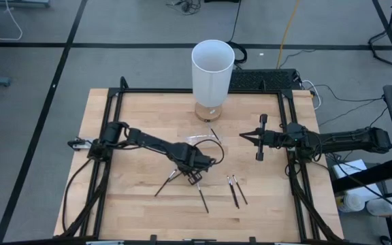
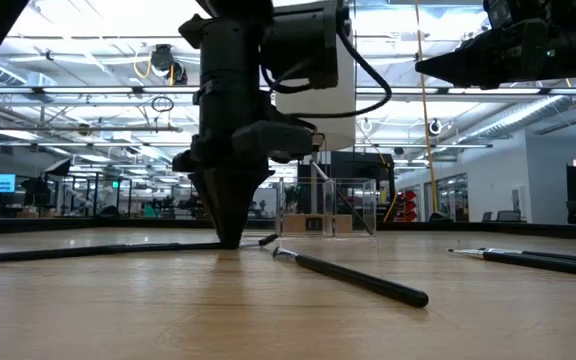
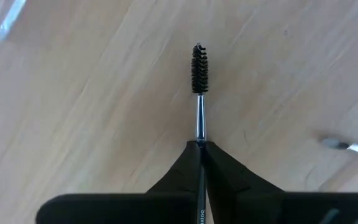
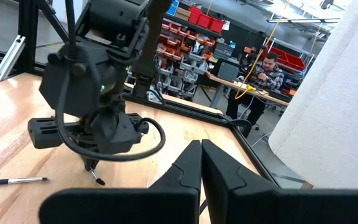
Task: Put items in baskets/containers
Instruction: Put the brow brush into the transparent organizer
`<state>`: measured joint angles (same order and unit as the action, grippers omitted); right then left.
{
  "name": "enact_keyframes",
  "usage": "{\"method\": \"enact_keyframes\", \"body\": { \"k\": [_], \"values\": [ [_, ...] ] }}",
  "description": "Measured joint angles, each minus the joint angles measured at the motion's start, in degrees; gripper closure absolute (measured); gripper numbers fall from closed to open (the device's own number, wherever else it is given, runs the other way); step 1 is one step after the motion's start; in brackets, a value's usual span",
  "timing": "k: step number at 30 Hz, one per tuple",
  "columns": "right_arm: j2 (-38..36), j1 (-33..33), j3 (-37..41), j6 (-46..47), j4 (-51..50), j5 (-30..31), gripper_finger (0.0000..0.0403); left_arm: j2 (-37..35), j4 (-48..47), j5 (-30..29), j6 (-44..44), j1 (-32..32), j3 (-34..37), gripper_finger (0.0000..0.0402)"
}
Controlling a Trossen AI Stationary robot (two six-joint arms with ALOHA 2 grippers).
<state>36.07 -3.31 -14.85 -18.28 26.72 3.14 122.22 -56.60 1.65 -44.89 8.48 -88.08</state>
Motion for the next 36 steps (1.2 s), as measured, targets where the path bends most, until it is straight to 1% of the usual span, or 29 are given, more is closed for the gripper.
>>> {"method": "enact_keyframes", "body": {
  "k": [3, 6, 18, 21, 25, 27, 32, 36],
  "values": [
    [0.00, 0.00, 0.00, -0.23, 0.01, 0.00, 0.0403, 0.08, -4.28, 1.13, 0.52, -0.34, -1.11, 0.0397],
    [-0.02, 0.00, 0.01, -0.42, 0.02, 0.01, 0.0403, 0.32, -6.91, 1.32, 1.12, -0.32, -2.81, 0.0395],
    [-0.02, 0.00, 0.00, -0.42, 0.00, 0.02, 0.0403, 0.10, -6.68, -0.20, 1.42, -0.32, -3.38, 0.0398],
    [-0.02, 0.01, 0.00, -0.42, 0.00, 0.01, 0.0403, 0.06, -6.17, -0.19, 3.86, -0.13, -3.38, 0.0384],
    [-0.02, 0.00, 0.00, -0.42, 0.00, 0.02, 0.0403, 0.06, -6.17, -0.25, 10.94, 1.01, -3.40, 0.0352],
    [-0.02, 0.00, 0.00, -0.42, 0.00, 0.00, 0.0403, 0.06, -6.12, -0.23, 13.12, 1.54, -3.41, 0.0335],
    [-0.02, 0.00, 0.01, -0.42, 0.00, 0.00, 0.0403, 0.04, -2.18, -0.33, 11.40, 1.78, -3.42, 0.0304],
    [-0.02, 0.01, 0.00, -0.42, -0.16, 0.01, 0.0403, -0.01, 0.88, -3.09, 9.34, 1.78, -3.45, 0.0295]
  ]
}}
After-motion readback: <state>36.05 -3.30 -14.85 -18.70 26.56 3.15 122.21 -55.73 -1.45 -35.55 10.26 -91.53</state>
